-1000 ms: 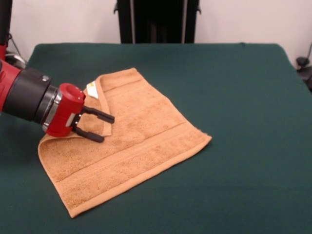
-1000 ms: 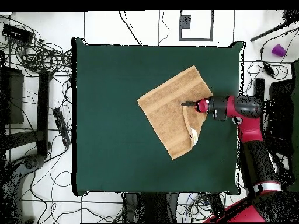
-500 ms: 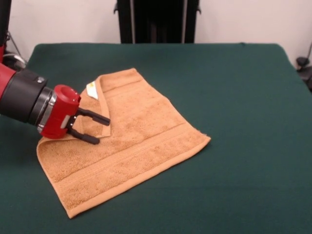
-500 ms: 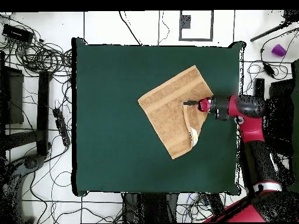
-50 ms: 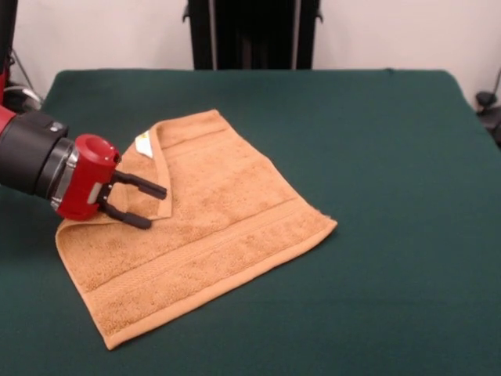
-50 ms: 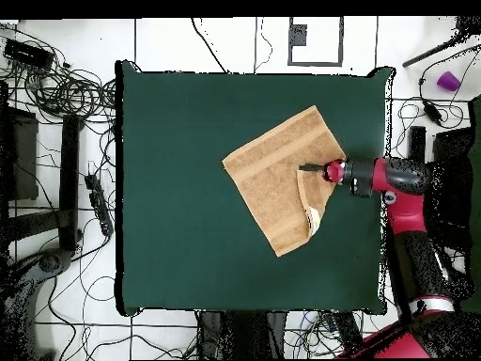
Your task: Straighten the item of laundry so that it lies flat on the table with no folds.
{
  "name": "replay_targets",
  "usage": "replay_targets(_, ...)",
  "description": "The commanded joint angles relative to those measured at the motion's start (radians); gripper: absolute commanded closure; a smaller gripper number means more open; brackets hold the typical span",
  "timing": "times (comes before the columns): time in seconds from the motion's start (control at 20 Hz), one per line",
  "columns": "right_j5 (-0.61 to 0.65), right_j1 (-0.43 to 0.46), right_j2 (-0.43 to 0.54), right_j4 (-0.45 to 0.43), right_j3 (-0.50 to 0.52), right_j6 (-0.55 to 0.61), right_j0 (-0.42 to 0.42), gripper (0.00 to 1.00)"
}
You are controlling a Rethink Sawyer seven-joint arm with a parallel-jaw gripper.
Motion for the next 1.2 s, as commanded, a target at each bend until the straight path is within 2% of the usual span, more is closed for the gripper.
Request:
replay_targets(0.05,-0.080,0.069,-0.136,-0.068,0.043,0.058,-0.047,0.00)
replay_targets(0.55,-0.025,0.063,-0.161,-0.105,0.067,0.024,-0.087,0.00)
replay_targets(0.95,-0.001,-0.004,-0.204,-0.126,0.181,0.041,-0.152,0.00)
replay_targets(1.2,0.060,-0.053,-0.231,-0.141,0.227,0.035,-0.192,0.00)
